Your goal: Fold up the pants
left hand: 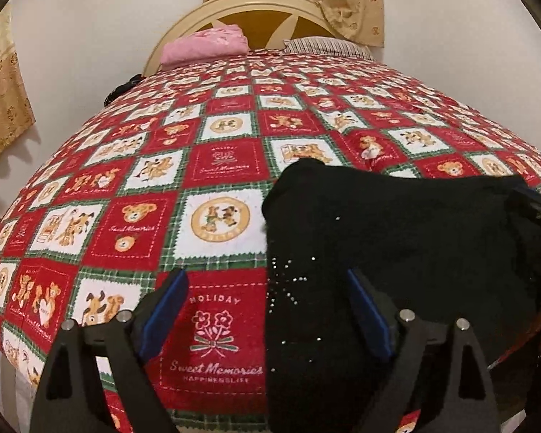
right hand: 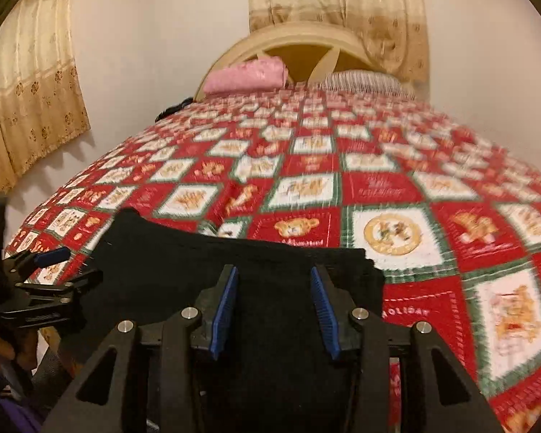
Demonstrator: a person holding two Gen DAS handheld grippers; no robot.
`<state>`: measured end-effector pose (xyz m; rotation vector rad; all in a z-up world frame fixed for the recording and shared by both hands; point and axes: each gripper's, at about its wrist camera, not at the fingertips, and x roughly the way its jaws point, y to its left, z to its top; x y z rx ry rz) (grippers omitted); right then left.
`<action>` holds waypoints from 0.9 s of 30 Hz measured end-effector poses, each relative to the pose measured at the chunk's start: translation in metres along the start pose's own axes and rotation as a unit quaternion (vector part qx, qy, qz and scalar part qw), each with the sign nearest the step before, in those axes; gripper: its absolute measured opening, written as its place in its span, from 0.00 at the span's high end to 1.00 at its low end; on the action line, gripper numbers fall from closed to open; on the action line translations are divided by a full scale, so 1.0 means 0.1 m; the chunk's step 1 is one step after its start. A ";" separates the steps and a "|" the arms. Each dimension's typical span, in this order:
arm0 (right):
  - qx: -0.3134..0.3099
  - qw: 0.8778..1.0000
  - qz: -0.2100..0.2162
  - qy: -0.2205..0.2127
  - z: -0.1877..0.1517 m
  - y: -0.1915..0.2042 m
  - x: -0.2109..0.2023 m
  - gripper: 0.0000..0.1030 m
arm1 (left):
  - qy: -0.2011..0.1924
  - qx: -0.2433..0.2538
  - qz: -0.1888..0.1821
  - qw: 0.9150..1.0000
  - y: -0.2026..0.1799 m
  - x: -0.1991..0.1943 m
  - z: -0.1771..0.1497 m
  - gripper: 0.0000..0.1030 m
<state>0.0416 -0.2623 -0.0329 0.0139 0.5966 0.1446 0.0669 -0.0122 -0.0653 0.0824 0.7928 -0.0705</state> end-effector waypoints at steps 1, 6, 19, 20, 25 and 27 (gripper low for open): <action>-0.025 1.000 0.004 -0.015 -0.02 0.07 -0.13 0.57 | 0.000 0.001 0.002 1.000 0.00 0.00 0.00 0.12; -0.074 0.997 0.009 0.013 -0.28 0.21 -0.42 0.57 | -0.003 0.005 0.012 1.000 -0.04 0.00 -0.02 0.12; -0.105 0.994 -0.023 0.034 -0.66 0.17 -0.39 0.57 | -0.002 0.012 0.027 1.000 -0.09 -0.04 -0.09 0.12; -0.102 0.994 -0.022 0.034 -0.66 0.16 -0.39 0.57 | 0.000 0.010 0.025 1.000 -0.08 -0.04 -0.09 0.12; -0.089 0.995 -0.012 0.036 -0.63 0.12 -0.39 0.57 | 0.003 0.008 0.018 1.000 -0.07 -0.06 -0.13 0.12; -0.089 0.995 -0.012 0.036 -0.63 0.13 -0.39 0.57 | 0.002 0.010 0.014 1.000 -0.06 -0.07 -0.16 0.12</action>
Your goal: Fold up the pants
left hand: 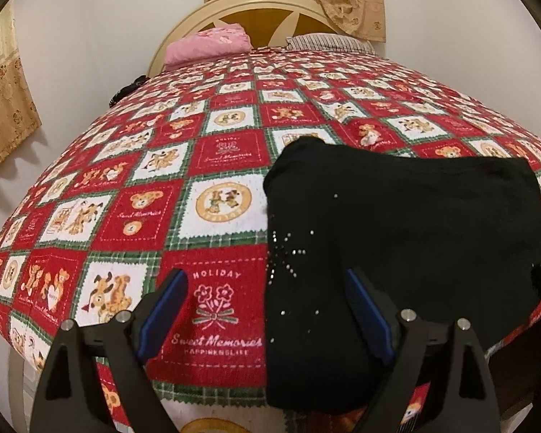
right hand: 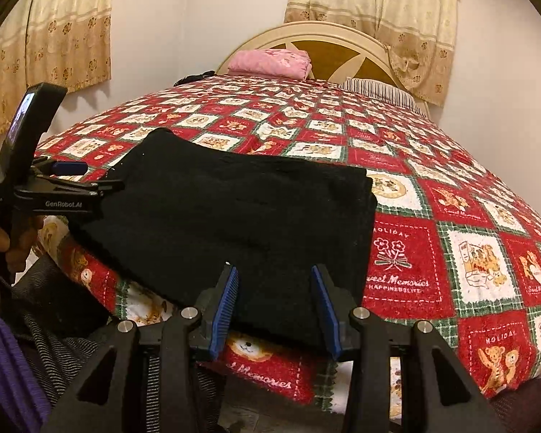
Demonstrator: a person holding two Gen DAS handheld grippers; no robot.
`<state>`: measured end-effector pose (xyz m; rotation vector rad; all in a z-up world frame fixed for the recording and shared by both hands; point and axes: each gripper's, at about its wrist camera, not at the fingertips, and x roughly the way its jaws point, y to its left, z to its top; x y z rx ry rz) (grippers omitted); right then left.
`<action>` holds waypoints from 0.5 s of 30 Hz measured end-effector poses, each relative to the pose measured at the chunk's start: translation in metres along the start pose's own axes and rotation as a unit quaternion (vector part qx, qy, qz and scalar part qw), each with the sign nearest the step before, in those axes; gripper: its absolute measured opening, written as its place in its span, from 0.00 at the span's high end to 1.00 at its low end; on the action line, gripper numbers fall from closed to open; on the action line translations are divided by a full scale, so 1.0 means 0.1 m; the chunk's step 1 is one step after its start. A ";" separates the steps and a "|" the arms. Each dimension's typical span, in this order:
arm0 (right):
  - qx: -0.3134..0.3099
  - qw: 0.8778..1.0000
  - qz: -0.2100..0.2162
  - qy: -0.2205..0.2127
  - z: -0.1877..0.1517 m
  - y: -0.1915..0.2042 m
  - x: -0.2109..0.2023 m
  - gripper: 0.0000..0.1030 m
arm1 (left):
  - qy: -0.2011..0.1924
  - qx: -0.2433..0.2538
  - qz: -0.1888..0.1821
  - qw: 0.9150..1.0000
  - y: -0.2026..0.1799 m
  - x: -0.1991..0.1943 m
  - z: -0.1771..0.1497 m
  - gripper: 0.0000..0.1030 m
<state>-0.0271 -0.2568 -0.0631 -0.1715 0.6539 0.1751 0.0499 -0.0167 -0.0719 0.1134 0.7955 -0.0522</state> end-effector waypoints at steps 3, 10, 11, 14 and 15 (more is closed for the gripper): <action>0.000 1.000 0.000 -0.001 0.00 0.00 0.00 0.57 | 0.001 0.004 -0.008 1.000 0.04 -0.02 -0.05 0.11; 0.003 1.000 0.003 -0.004 0.01 -0.02 -0.01 0.57 | 0.015 0.001 -0.034 0.999 0.25 -0.15 -0.16 0.10; 0.006 1.000 0.005 -0.004 0.02 -0.01 -0.02 0.57 | 0.013 0.000 -0.037 0.999 0.29 -0.20 -0.17 0.10; 0.048 0.998 0.040 -0.020 0.12 -0.06 -0.14 0.57 | 0.004 -0.007 -0.023 1.000 0.45 -0.31 -0.20 0.10; 0.065 0.995 0.064 -0.036 0.18 -0.07 -0.20 0.57 | 0.002 -0.010 -0.017 1.000 0.50 -0.32 -0.20 0.10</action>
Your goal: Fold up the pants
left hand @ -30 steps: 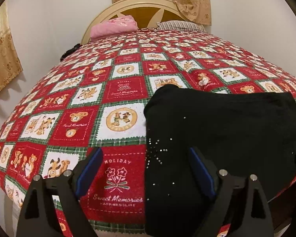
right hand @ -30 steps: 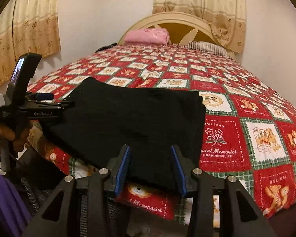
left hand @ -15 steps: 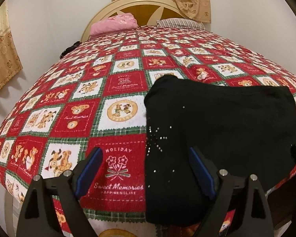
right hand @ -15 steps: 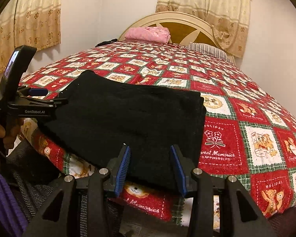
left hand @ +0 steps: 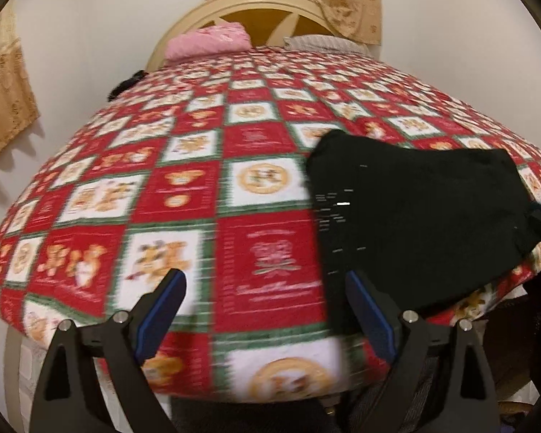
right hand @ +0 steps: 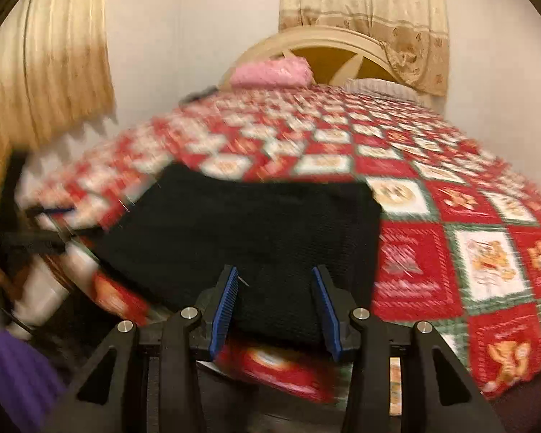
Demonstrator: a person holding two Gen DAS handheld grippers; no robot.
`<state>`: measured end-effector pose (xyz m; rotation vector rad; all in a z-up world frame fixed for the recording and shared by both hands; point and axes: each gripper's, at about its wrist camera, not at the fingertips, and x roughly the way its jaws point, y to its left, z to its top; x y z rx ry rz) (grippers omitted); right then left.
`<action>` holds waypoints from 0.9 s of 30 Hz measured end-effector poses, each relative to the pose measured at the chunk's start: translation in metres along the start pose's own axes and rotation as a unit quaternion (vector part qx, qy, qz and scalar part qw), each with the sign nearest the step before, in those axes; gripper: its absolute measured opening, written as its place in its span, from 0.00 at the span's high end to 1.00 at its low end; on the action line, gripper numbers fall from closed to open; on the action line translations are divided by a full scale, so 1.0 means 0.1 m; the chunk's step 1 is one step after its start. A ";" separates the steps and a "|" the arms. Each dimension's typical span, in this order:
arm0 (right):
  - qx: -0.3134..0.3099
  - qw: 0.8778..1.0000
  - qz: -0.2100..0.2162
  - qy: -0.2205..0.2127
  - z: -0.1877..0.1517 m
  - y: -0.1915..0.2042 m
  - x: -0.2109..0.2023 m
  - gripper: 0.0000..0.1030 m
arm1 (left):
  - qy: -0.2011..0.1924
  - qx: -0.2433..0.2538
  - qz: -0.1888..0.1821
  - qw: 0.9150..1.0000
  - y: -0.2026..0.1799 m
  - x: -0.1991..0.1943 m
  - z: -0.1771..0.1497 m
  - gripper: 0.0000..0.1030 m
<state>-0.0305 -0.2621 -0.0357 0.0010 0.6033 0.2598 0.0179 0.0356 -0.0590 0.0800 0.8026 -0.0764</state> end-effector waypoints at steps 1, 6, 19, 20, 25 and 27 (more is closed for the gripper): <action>0.007 1.000 0.013 -0.009 0.05 0.01 -0.03 0.57 | -0.002 -0.007 0.004 1.000 0.06 0.00 -0.01 0.10; -0.005 0.999 0.050 -0.017 0.42 0.29 0.19 0.57 | 0.005 -0.020 -0.027 0.999 0.08 0.09 0.03 0.10; -0.195 0.968 0.107 0.120 1.06 1.32 1.59 0.57 | 0.010 -0.024 -0.102 0.994 -0.18 0.34 0.01 0.34; -0.214 0.963 0.102 0.127 1.08 1.36 1.67 0.57 | 0.007 -0.018 -0.110 0.994 -0.22 0.33 0.00 0.44; -0.251 0.941 0.074 0.215 1.08 1.48 2.20 0.57 | -0.004 0.004 -0.112 0.994 -0.33 0.29 -0.03 0.55; -0.251 0.936 0.057 0.240 1.07 1.48 2.34 0.52 | -0.005 0.005 -0.115 0.993 -0.34 0.29 -0.04 0.58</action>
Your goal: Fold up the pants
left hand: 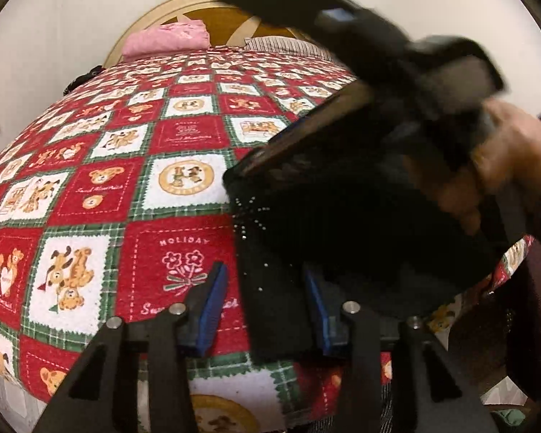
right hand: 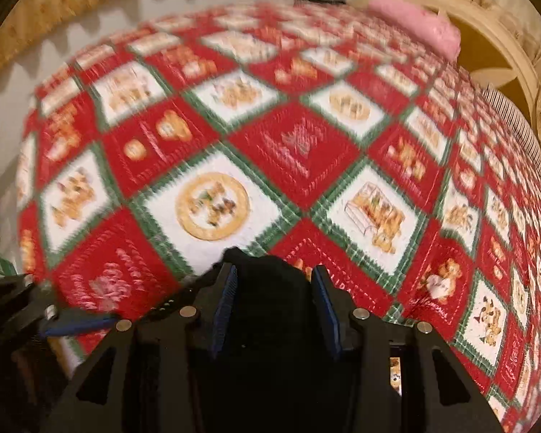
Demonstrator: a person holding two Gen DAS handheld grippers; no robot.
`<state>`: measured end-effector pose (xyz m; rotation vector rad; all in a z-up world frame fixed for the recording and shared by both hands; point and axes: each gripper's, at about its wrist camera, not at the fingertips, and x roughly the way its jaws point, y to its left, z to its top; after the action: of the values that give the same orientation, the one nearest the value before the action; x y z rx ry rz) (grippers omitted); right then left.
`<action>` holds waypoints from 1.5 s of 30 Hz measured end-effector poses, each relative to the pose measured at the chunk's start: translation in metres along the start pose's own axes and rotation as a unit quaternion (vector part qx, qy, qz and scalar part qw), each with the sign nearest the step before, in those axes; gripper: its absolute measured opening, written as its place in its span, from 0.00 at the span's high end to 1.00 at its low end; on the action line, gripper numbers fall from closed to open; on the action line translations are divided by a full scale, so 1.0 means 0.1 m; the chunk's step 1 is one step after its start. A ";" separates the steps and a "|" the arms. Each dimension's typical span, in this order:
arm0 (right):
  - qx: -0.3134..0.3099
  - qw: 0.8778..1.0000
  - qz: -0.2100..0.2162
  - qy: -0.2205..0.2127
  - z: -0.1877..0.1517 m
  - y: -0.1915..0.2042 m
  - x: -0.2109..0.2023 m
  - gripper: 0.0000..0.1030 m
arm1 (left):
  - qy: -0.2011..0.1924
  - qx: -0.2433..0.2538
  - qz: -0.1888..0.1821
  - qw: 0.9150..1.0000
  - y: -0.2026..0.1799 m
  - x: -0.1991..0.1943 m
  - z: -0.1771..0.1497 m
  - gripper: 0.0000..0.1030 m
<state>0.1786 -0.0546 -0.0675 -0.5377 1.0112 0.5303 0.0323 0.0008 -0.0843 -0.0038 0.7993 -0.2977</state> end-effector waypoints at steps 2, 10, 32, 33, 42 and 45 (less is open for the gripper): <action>0.029 0.999 0.006 0.022 0.07 -0.08 0.07 0.51 | -0.001 0.005 -0.002 1.000 -0.03 -0.02 -0.01 0.63; 0.119 0.992 0.038 0.036 0.07 -0.44 0.33 0.15 | -0.004 0.013 0.007 1.000 -0.08 -0.06 -0.05 0.64; 0.454 0.860 -0.085 -0.218 -2.80 -1.24 -1.65 0.15 | -0.003 -0.045 -0.006 0.999 0.29 -0.02 0.53 0.31; 0.457 0.858 -0.084 -0.219 -2.89 -1.20 -1.65 0.15 | 0.002 -0.046 -0.006 0.999 0.29 0.01 0.52 0.31; 0.445 0.861 -0.054 -0.239 -2.97 -0.99 -1.52 0.15 | 0.032 -0.037 0.029 0.998 0.09 0.16 0.46 0.31; 0.469 0.846 -0.010 -0.255 -3.02 -1.01 -1.40 0.15 | 0.038 -0.043 0.030 0.998 0.10 0.18 0.45 0.27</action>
<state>-0.0106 -0.3464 -0.0549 0.4614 0.6307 0.0912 0.0782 0.0005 -0.0669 -0.0500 0.8858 -0.2066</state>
